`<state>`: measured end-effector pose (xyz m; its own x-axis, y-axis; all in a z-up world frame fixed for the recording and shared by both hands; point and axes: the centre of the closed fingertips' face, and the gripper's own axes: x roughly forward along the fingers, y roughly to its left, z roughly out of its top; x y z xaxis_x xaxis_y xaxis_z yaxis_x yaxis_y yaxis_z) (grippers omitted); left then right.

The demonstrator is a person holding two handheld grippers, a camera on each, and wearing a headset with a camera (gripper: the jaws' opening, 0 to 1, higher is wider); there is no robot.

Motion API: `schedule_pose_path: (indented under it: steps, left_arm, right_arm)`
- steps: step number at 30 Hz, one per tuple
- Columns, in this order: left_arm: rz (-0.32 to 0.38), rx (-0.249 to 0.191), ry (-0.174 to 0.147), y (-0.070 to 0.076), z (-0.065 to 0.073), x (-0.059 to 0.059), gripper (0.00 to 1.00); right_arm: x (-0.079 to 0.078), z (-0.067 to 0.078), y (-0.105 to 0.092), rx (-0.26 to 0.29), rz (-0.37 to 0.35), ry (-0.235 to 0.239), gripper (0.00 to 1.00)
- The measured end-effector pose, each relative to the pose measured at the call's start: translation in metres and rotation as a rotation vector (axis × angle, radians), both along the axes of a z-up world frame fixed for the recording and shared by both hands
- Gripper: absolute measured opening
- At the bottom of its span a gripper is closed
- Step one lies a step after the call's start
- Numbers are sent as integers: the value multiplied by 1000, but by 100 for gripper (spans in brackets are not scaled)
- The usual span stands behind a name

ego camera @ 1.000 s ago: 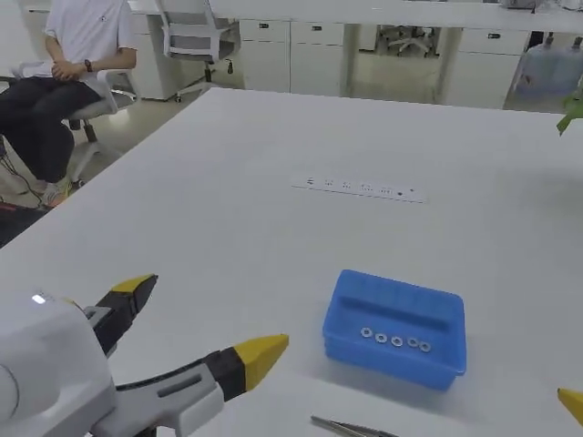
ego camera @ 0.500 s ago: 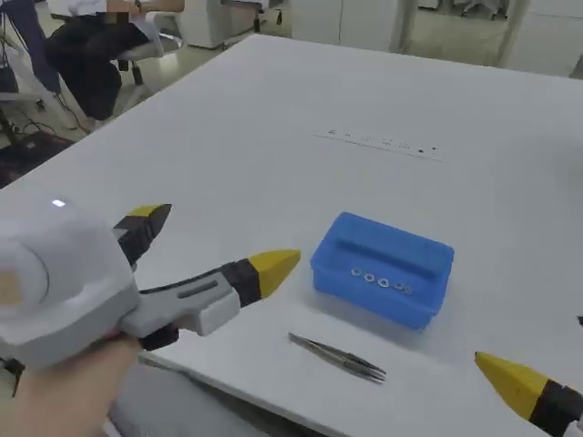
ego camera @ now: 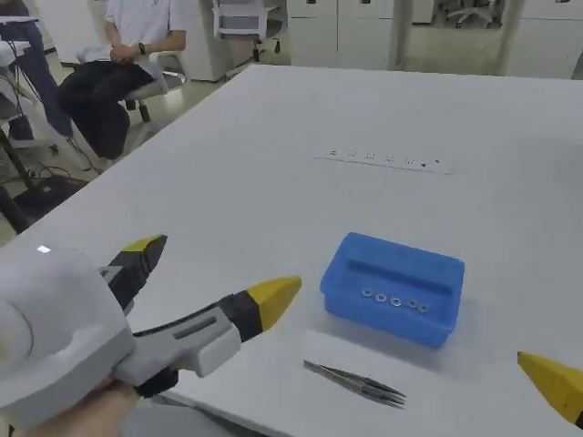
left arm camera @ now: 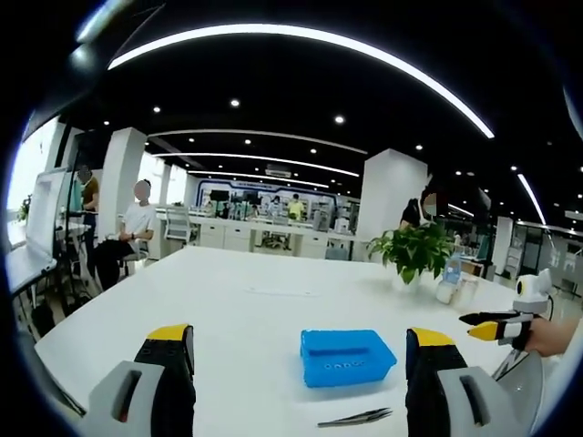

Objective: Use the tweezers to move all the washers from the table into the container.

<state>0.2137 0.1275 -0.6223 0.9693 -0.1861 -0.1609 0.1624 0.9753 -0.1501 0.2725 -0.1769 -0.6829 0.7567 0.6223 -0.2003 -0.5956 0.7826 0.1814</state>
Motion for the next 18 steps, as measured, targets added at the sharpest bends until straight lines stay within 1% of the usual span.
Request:
schedule_pose_path:
  steps: [1,2,3,5,6,7,8,10,12,13,15,18]
  left_arm:
    - [-10,11,8,1,2,1,99]
    - [-14,37,-30,4,8,3,99]
    - [6,81,-93,11,17,7,99]
    - [26,44,-60,15,10,9,99]
    - [14,-13,-28,12,4,10,99]
    - [-3,-21,-33,10,4,11,99]
    - [-18,-5,-42,9,4,11,99]
    - [-26,23,-39,9,3,11,99]
    - [-22,9,-36,12,1,12,99]
    - [-26,-11,-39,13,2,12,99]
    - [-24,-16,-48,15,3,11,99]
    - [-26,-17,-43,17,1,11,99]
  right_arm:
    - [2,-1,-5,-2,-31,17,81]
    - [4,1,-8,2,-52,7,82]
    - [5,6,-8,11,-69,-16,82]
    - [8,3,-9,-1,-63,-15,82]
    - [8,2,-10,-7,-67,-15,82]
    - [7,3,-9,-13,-73,-17,82]
    - [7,3,-9,-19,-76,-21,82]
    - [5,7,-5,-42,-79,-43,82]
    - [5,9,-2,-60,-72,-64,83]
    - [5,9,-1,-64,-72,-64,83]
    - [4,6,0,-78,-70,-57,83]
    - [4,6,-1,-89,-76,-54,83]
